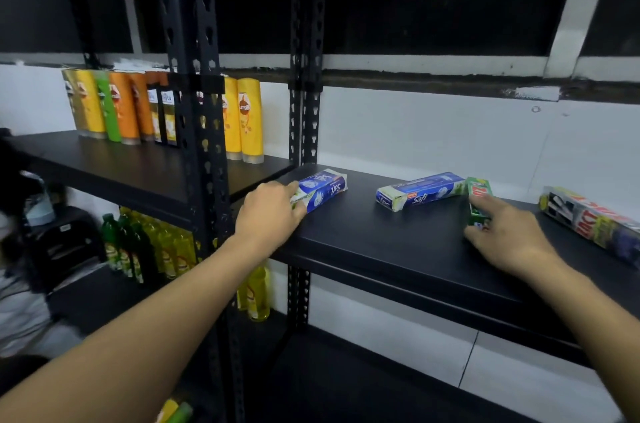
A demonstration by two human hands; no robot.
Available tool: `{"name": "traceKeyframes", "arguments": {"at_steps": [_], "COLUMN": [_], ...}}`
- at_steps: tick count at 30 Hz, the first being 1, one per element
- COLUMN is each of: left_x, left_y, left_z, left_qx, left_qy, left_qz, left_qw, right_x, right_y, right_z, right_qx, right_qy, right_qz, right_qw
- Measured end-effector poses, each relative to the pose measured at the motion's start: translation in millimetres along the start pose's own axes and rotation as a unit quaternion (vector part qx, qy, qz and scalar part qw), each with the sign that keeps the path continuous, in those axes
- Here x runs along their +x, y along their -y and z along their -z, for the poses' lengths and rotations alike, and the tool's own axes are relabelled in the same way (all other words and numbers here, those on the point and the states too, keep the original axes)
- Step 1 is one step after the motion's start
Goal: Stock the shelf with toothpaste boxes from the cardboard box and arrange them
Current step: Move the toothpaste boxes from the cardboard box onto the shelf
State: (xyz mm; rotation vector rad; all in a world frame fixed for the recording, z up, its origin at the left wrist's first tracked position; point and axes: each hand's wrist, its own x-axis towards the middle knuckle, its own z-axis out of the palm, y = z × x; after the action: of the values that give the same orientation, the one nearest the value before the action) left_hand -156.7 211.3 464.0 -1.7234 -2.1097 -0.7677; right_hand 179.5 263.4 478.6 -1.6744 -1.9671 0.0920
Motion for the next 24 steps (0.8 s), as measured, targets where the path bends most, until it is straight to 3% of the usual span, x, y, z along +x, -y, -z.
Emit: {"name": "traceKeyframes", "arguments": {"at_steps": [5, 12, 16, 24], "left_x": [27.3, 41.0, 27.7, -29.2], "left_y": [-0.7, 6.1, 2.0, -42.3], "left_z": [-19.1, -31.3, -24.5, 10.7], "left_qx": [0.0, -0.09, -0.06, -0.03], "left_qy": [0.013, 0.027, 0.021, -0.062], "left_qz": [0.019, 0.035, 0.049, -0.12], "left_qw": [1.0, 0.995, 0.997, 0.99], "right_x": [7.8, 8.5, -1.3, -50.0], "right_y": [-13.1, -17.7, -10.4, 11.9], "right_z": [-15.7, -19.1, -10.8, 2.2], "right_qx": [-0.006, -0.03, -0.043, -0.046], "right_qy": [-0.027, -0.067, -0.078, -0.099], "right_qz": [0.019, 0.022, 0.005, 0.088], "right_qw": [0.999, 0.997, 0.996, 0.99]}}
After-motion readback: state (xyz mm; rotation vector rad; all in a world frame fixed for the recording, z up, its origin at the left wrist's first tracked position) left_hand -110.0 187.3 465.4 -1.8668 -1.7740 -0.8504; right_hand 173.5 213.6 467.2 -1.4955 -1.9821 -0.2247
